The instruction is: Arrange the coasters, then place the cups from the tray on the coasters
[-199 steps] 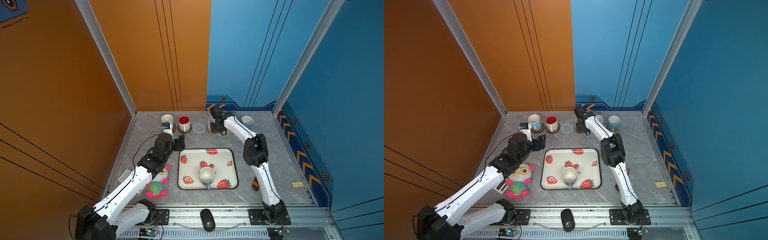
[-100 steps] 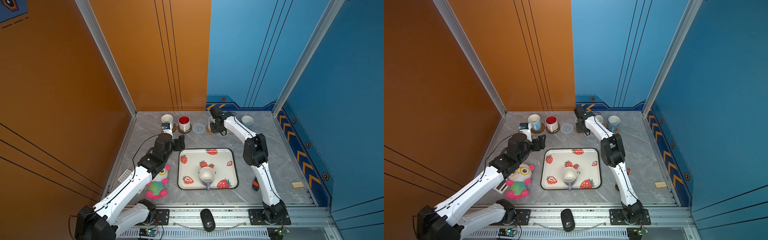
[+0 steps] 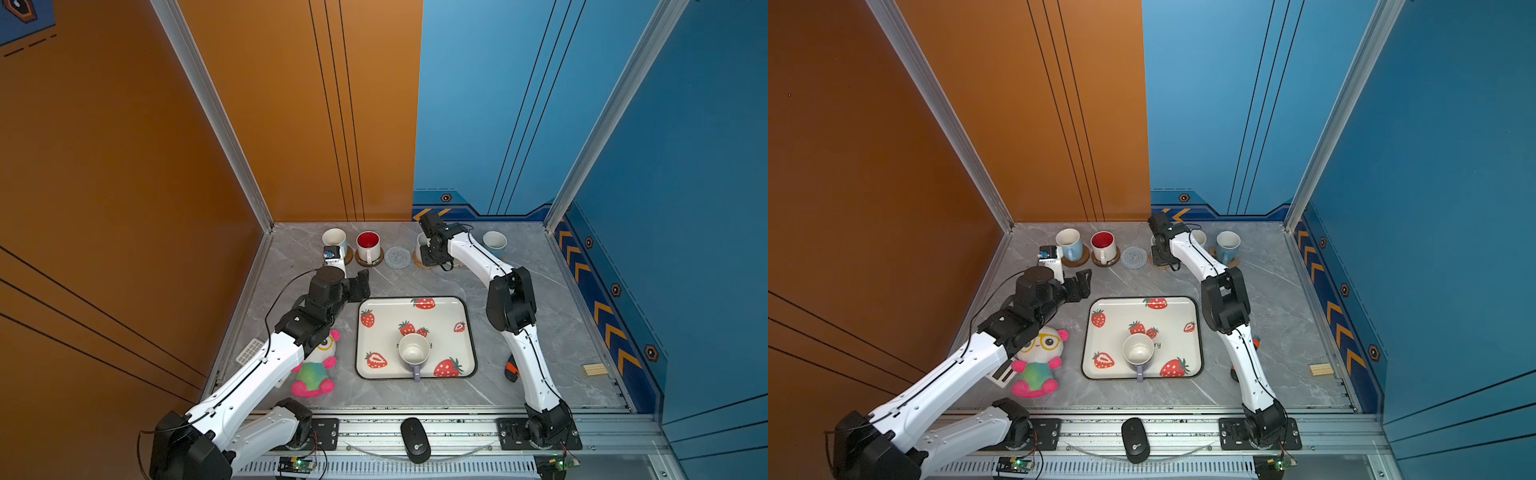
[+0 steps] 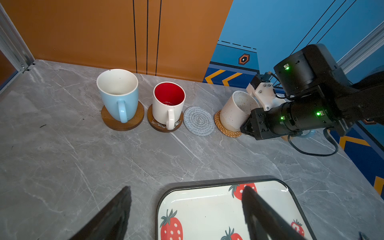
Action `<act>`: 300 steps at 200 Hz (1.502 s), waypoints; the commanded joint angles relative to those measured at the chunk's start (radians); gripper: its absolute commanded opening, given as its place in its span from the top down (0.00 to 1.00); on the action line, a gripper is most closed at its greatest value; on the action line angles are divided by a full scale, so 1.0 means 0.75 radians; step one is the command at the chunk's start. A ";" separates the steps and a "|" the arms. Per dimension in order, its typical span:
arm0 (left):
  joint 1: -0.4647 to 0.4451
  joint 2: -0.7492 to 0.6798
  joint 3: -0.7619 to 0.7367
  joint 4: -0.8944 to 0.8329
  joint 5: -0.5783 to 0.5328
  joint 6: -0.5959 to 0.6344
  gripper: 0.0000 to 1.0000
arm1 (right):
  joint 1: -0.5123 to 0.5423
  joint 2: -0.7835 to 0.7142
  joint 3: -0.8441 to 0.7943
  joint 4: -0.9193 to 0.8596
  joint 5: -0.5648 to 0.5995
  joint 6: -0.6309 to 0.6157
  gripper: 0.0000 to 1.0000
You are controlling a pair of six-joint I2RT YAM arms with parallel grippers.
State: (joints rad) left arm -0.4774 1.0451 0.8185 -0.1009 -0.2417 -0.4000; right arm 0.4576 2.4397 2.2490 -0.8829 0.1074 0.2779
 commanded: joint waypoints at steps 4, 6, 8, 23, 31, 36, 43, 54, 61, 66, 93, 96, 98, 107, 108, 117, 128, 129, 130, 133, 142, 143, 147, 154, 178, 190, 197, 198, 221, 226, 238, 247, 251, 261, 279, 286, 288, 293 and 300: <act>0.015 -0.029 -0.008 -0.017 0.011 0.007 0.16 | -0.009 0.007 0.063 0.025 0.011 0.018 0.97; 0.015 -0.029 -0.007 -0.017 0.011 0.008 0.16 | -0.009 0.006 0.063 0.026 0.010 0.018 0.97; 0.015 -0.029 -0.008 -0.017 0.011 0.008 0.16 | -0.009 0.007 0.063 0.025 0.010 0.018 0.97; 0.015 -0.028 -0.008 -0.019 0.011 0.008 0.16 | -0.008 0.005 0.063 0.025 0.012 0.018 0.96; 0.015 -0.030 -0.009 -0.019 0.011 0.008 0.16 | -0.010 0.007 0.063 0.025 0.009 0.018 0.96; 0.015 -0.030 -0.009 -0.019 0.011 0.008 0.16 | -0.009 0.007 0.065 0.025 0.008 0.018 0.96; 0.016 -0.032 -0.009 -0.019 0.011 0.008 0.16 | -0.009 0.007 0.064 0.025 0.009 0.018 0.96; 0.016 -0.032 -0.008 -0.021 0.010 0.008 0.16 | -0.009 0.007 0.065 0.025 0.009 0.018 0.96; 0.015 -0.034 -0.007 -0.021 0.009 0.008 0.16 | -0.009 0.007 0.065 0.025 0.008 0.018 0.96; 0.015 -0.033 -0.006 -0.023 0.009 0.007 0.16 | -0.009 0.007 0.065 0.025 0.010 0.018 0.96; 0.015 -0.033 -0.009 -0.027 0.011 0.008 0.16 | -0.010 0.007 0.067 0.025 0.009 0.019 0.91; 0.017 -0.034 -0.009 -0.027 0.011 0.008 0.16 | -0.009 0.007 0.067 0.026 0.009 0.020 0.91; 0.016 -0.034 -0.009 -0.027 0.011 0.008 0.16 | -0.009 0.007 0.067 0.025 0.008 0.020 0.91; 0.018 -0.033 -0.007 -0.029 0.013 0.008 0.16 | -0.009 0.007 0.067 0.025 0.006 0.020 0.91; 0.017 -0.033 -0.007 -0.029 0.013 0.008 0.16 | -0.009 0.007 0.067 0.026 0.007 0.020 0.91; 0.017 -0.036 -0.009 -0.029 0.014 0.006 0.16 | -0.010 0.007 0.067 0.025 0.007 0.023 0.89; 0.017 -0.037 -0.008 -0.031 0.013 0.006 0.16 | -0.009 0.004 0.067 0.026 0.005 0.022 0.88; 0.018 -0.037 -0.008 -0.031 0.013 0.006 0.16 | -0.009 0.004 0.067 0.026 0.005 0.022 0.88; 0.017 -0.037 -0.008 -0.031 0.013 0.006 0.16 | -0.009 0.005 0.067 0.026 0.004 0.022 0.88; 0.017 -0.037 -0.009 -0.031 0.013 0.006 0.16 | -0.009 0.004 0.067 0.026 0.004 0.022 0.88; 0.015 -0.039 -0.010 -0.031 0.013 0.006 0.16 | -0.009 0.003 0.067 0.023 0.003 0.022 0.87; 0.016 -0.040 -0.013 -0.031 0.013 0.006 0.16 | -0.009 0.003 0.067 0.023 0.003 0.022 0.87; 0.017 -0.040 -0.010 -0.031 0.014 0.006 0.16 | -0.009 0.003 0.067 0.022 0.003 0.022 0.87; 0.016 -0.043 -0.013 -0.031 0.013 0.006 0.16 | -0.009 0.001 0.067 0.023 0.002 0.022 0.87; 0.017 -0.051 -0.017 -0.033 0.011 0.006 0.16 | -0.009 -0.002 0.067 0.023 0.003 0.024 0.85; 0.017 -0.054 -0.019 -0.033 0.009 0.006 0.16 | -0.009 0.001 0.067 0.023 -0.001 0.024 0.83; 0.017 -0.055 -0.017 -0.035 0.009 0.005 0.16 | -0.009 0.000 0.067 0.022 -0.002 0.024 0.83; 0.017 -0.055 -0.017 -0.035 0.009 0.006 0.16 | -0.009 0.000 0.067 0.022 -0.002 0.024 0.83; 0.017 -0.058 -0.019 -0.035 0.009 0.006 0.16 | -0.007 -0.001 0.067 0.020 -0.004 0.026 0.79; 0.017 -0.058 -0.018 -0.035 0.009 0.006 0.16 | -0.007 -0.001 0.067 0.022 -0.004 0.026 0.78; 0.017 -0.058 -0.019 -0.037 0.009 0.006 0.16 | -0.007 -0.002 0.067 0.020 -0.007 0.028 0.77; 0.017 -0.058 -0.019 -0.037 0.009 0.006 0.16 | -0.007 -0.004 0.067 0.018 -0.008 0.028 0.77; 0.017 -0.059 -0.020 -0.037 0.010 0.006 0.16 | -0.007 -0.003 0.067 0.018 -0.007 0.028 0.77; 0.017 -0.058 -0.019 -0.037 0.010 0.005 0.16 | -0.007 -0.003 0.067 0.017 -0.007 0.028 0.76; 0.017 -0.059 -0.019 -0.037 0.009 0.005 0.16 | -0.008 -0.006 0.067 0.014 -0.008 0.028 0.76; 0.017 -0.060 -0.016 -0.037 0.010 0.005 0.16 | -0.007 -0.005 0.067 0.012 -0.006 0.028 0.76; 0.017 -0.060 -0.018 -0.037 0.010 0.005 0.16 | -0.007 -0.006 0.067 0.011 -0.006 0.028 0.76; 0.017 -0.060 -0.018 -0.037 0.009 0.005 0.16 | -0.007 -0.006 0.067 0.012 -0.007 0.028 0.76; 0.017 -0.062 -0.019 -0.039 0.009 0.006 0.16 | -0.007 -0.006 0.067 0.011 -0.008 0.028 0.75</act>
State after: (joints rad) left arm -0.4774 1.0187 0.8185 -0.1089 -0.2417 -0.4000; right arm 0.4580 2.4416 2.2742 -0.8814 0.1070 0.2863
